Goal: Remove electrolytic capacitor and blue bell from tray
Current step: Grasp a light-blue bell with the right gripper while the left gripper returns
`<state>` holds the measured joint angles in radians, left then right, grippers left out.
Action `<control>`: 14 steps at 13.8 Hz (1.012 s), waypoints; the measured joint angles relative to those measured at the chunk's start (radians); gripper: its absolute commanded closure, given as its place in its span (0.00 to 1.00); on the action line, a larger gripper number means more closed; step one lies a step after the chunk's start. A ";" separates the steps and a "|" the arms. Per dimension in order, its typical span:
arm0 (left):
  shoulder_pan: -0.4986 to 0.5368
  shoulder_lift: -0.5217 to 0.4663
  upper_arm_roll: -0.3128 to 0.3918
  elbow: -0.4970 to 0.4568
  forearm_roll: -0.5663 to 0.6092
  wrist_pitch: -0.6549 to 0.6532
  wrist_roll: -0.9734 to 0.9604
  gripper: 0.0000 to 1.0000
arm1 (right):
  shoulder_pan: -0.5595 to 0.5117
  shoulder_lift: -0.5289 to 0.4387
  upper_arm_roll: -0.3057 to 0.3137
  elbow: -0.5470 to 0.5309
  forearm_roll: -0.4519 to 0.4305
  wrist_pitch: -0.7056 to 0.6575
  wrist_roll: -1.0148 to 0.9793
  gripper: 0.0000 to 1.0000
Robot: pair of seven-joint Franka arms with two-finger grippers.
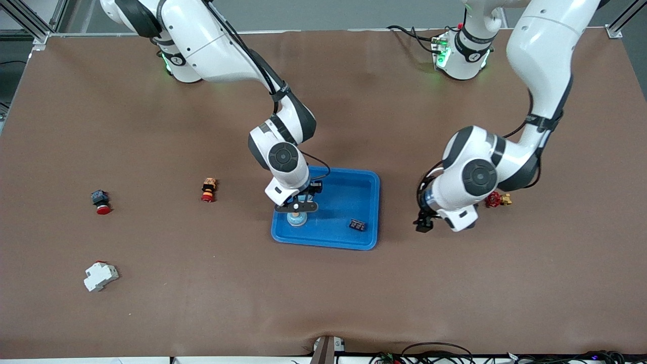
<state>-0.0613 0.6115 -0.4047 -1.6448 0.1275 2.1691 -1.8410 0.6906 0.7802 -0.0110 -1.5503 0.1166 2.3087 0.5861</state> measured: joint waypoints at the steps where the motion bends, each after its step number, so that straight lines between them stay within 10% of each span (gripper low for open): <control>1: -0.033 0.033 0.003 0.033 0.000 0.010 -0.018 0.00 | 0.000 -0.001 0.000 0.008 0.000 -0.004 -0.001 0.91; 5: -0.123 0.114 0.015 0.113 0.000 0.118 -0.042 0.00 | -0.006 -0.061 -0.011 0.046 0.000 -0.128 -0.062 0.91; 8: -0.138 0.135 0.016 0.120 0.000 0.185 -0.042 0.20 | -0.059 -0.170 -0.019 0.037 0.000 -0.238 -0.194 0.91; 14: -0.181 0.203 0.019 0.127 0.000 0.359 -0.103 0.33 | -0.215 -0.429 -0.024 -0.208 0.000 -0.266 -0.551 0.92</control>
<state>-0.2424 0.8148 -0.3855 -1.5181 0.1275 2.5285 -1.9437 0.4759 0.3509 -0.0353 -1.7584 0.1169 2.0426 0.0354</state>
